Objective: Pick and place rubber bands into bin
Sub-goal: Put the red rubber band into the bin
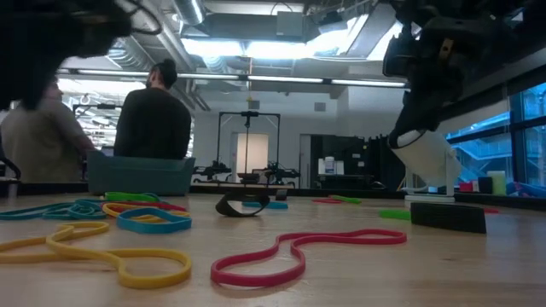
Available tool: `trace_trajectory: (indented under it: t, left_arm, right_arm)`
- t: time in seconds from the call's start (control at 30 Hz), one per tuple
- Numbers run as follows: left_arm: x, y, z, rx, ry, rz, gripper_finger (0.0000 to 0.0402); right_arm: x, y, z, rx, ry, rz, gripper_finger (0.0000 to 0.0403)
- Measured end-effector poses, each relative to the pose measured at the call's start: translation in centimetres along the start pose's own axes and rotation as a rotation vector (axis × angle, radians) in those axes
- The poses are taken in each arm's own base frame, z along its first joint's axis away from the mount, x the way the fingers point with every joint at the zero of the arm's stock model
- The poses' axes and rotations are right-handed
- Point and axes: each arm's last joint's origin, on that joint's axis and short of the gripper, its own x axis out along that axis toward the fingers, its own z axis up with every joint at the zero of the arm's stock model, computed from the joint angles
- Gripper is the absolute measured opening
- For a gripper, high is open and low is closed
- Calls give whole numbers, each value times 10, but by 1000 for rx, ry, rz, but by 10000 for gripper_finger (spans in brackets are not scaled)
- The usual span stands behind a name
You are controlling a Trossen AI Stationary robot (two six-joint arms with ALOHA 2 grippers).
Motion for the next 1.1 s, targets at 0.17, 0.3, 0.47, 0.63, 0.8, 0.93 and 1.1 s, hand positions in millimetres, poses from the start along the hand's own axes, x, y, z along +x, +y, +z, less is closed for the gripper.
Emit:
trace_trajectory:
  t: [0.17,0.3,0.47,0.63,0.8,0.93,1.1]
  left_arm:
    - [28,9,-23,-32,86,89,109]
    - [51,15,-36,-46,158,28,109]
    - [75,31,-37,-69,159,41,109]
    - [88,42,-29,-74,143,75,109]
    - [96,45,-27,-58,163,42,103]
    - [97,45,-27,-58,164,40,65]
    - [93,40,-30,-45,160,19,7]
  right_arm:
    - [0,0,0,-1,1,-1,62]
    - [0,0,0,-9,-1,0,62]
    - [0,0,0,-13,-3,0,62]
    - [0,0,0,12,-4,0,62]
    - [0,0,1,37,-15,3,62]
    - [0,1,4,34,-36,13,62]
    - [0,2,6,31,-57,22,62]
